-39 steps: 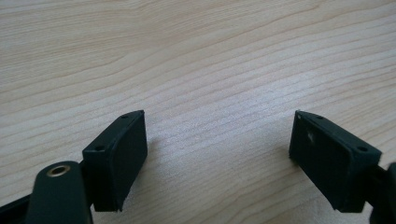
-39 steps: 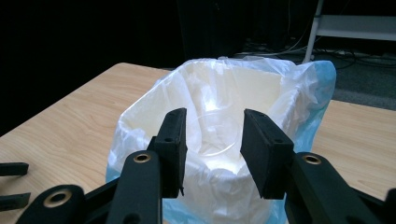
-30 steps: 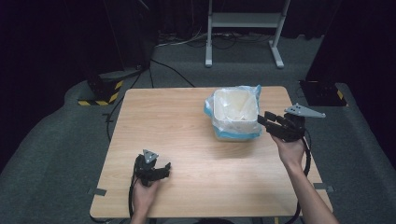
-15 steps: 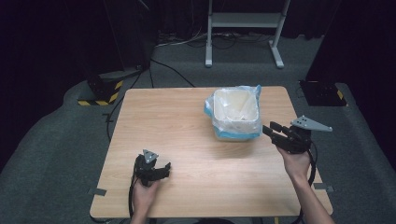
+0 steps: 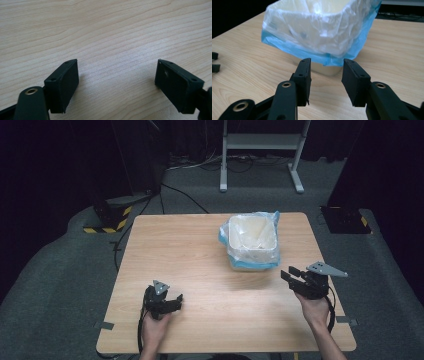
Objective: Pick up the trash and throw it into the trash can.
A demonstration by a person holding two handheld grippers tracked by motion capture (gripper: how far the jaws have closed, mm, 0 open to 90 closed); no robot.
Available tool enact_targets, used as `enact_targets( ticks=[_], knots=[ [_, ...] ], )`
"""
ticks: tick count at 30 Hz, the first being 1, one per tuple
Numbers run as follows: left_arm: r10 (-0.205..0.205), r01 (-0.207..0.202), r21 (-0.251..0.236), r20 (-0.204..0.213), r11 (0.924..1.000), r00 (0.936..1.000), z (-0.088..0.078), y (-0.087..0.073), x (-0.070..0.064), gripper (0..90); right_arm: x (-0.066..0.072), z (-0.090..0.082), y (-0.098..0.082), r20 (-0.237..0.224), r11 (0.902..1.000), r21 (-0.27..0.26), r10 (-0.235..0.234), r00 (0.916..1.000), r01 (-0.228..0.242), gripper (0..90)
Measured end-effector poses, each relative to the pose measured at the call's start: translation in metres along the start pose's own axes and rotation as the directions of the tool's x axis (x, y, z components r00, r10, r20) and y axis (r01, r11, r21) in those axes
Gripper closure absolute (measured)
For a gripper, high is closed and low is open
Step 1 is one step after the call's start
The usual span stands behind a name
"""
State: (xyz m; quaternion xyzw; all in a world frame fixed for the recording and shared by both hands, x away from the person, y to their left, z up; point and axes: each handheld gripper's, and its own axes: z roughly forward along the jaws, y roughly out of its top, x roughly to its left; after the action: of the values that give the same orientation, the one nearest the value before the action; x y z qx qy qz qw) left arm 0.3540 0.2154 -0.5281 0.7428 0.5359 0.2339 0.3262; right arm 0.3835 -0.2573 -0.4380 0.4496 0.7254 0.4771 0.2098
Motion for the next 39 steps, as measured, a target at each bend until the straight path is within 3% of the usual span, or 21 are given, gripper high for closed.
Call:
enact_targets(
  ticks=[21,34,39],
  knots=[
    [-0.001,0.001,0.000,-0.001,1.0000,1.0000,0.000,0.000,0.000,19.2,-0.004,0.027,-0.058,0.082,0.9922,0.124,-0.011,0.9966,0.001,58.3],
    [-0.001,0.001,0.000,-0.001,1.0000,1.0000,0.000,0.000,0.000,19.2,-0.006,0.040,-0.074,0.127,0.9798,0.200,-0.033,0.9914,0.007,56.5],
    [-0.001,0.001,0.000,-0.002,1.0000,1.0000,0.000,0.000,0.000,19.3,-0.004,0.042,-0.074,0.131,0.9747,0.221,-0.063,0.9893,0.033,52.4]
  ],
)
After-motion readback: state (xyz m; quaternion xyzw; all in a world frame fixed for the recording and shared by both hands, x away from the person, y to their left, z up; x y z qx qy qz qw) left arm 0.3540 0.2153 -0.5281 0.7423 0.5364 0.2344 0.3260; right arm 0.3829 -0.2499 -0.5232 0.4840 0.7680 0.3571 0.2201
